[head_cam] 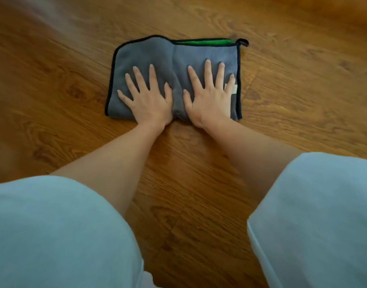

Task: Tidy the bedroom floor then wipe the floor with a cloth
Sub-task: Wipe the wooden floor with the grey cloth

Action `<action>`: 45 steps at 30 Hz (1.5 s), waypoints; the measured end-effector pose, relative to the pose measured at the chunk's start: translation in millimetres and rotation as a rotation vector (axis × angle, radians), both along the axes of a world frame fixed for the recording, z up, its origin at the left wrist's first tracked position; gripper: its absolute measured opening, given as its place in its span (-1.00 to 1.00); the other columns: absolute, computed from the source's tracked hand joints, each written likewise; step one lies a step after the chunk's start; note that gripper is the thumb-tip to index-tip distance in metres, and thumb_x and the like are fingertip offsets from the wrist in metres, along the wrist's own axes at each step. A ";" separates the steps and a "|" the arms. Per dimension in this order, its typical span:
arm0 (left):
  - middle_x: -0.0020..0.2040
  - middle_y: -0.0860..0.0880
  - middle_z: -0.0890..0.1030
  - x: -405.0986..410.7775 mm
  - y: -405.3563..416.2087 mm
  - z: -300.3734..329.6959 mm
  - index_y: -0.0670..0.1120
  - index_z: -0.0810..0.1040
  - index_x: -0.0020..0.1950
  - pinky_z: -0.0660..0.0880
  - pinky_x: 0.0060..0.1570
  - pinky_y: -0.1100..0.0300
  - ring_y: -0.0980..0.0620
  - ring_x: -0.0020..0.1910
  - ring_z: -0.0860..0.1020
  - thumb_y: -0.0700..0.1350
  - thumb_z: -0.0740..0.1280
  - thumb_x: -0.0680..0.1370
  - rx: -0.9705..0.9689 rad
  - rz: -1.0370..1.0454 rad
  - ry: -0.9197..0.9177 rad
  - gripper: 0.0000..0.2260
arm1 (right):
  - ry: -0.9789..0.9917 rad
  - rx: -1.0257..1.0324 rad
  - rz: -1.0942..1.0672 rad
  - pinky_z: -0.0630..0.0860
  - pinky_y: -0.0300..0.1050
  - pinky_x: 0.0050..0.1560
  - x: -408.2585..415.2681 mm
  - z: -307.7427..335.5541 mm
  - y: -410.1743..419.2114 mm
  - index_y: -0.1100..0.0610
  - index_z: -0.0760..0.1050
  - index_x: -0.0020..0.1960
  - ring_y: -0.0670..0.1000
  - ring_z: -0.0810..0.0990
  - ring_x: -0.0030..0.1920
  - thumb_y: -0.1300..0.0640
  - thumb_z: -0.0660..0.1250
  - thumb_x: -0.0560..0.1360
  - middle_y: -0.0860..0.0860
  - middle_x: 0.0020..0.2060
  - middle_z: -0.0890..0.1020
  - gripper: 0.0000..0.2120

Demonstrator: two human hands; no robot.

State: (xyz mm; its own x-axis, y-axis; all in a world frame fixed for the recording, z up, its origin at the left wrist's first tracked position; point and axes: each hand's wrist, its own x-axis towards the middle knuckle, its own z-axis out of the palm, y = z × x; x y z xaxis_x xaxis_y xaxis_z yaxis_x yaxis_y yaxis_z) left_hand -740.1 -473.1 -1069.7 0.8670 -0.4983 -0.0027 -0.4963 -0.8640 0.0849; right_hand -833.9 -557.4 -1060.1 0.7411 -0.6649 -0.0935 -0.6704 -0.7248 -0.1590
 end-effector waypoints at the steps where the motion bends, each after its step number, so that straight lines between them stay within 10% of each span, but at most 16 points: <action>1: 0.56 -0.12 -0.06 0.1 0.4 0.5 0.06 -0.08 0.55 -0.14 0.40 -0.28 -0.16 0.52 -0.10 0.15 -0.06 0.62 0.005 -0.001 0.001 -0.48 | 0.010 0.005 0.004 -0.25 0.27 0.42 0.0 0.7 -0.1 -0.08 -0.15 0.54 0.25 -0.23 0.50 -0.18 -0.14 0.59 0.11 0.54 -0.13 -0.45; 20: 0.55 -0.16 -0.09 -64.3 71.7 7.5 0.00 -0.11 0.55 -0.12 0.39 -0.27 -0.19 0.52 -0.12 0.15 -0.09 0.61 0.092 -0.252 0.059 -0.45 | -0.024 0.050 0.037 -0.24 0.22 0.44 -91.0 2.6 53.1 -0.10 -0.08 0.53 0.21 -0.18 0.51 -0.20 -0.07 0.59 0.09 0.54 -0.06 -0.44; 29: 0.44 -0.30 0.29 -112.7 116.2 14.9 -0.16 0.26 0.47 0.23 0.24 -0.37 -0.33 0.40 0.27 0.12 -0.06 0.54 0.183 -0.341 0.092 -0.41 | 0.113 0.097 0.172 -0.26 0.21 0.44 -133.0 15.6 73.4 -0.14 -0.17 0.52 0.18 -0.23 0.51 -0.25 -0.16 0.57 0.06 0.54 -0.15 -0.43; 34: 0.53 -0.27 -0.12 -120.8 123.6 28.3 -0.15 -0.17 0.54 -0.01 0.42 -0.23 -0.28 0.50 -0.10 0.13 -0.09 0.62 0.344 -0.411 0.072 -0.41 | 0.194 0.181 0.184 -0.20 0.21 0.45 -133.5 32.8 79.7 -0.10 -0.14 0.54 0.21 -0.23 0.51 -0.17 -0.01 0.59 0.08 0.54 -0.16 -0.42; 41: 0.31 -0.36 0.43 -144.0 137.1 32.0 -0.24 0.45 0.33 0.44 0.08 -0.30 -0.38 0.26 0.43 0.09 0.32 0.46 0.380 -0.442 0.133 -0.44 | 0.256 0.222 0.230 -0.13 0.20 0.46 -145.3 49.8 87.3 -0.06 -0.07 0.54 0.24 -0.18 0.51 -0.09 0.08 0.58 0.12 0.54 -0.12 -0.41; 45: 0.52 -0.30 0.01 -156.9 138.4 32.7 -0.17 0.01 0.54 0.11 0.38 -0.24 -0.32 0.49 0.02 0.15 0.05 0.60 0.348 -0.460 0.094 -0.39 | 0.305 0.235 0.247 -0.10 0.21 0.47 -152.5 55.6 91.0 -0.04 -0.06 0.54 0.26 -0.16 0.50 -0.05 0.14 0.57 0.13 0.53 -0.11 -0.39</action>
State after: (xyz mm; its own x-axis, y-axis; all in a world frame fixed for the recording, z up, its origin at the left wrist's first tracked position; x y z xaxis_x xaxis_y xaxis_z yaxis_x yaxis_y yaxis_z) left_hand -897.0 -334.7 -1037.0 0.5501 -0.7792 -0.3002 -0.8309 -0.5468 -0.1034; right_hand -986.4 -466.5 -1004.6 0.7900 -0.4065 -0.4590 -0.5238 -0.8365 -0.1608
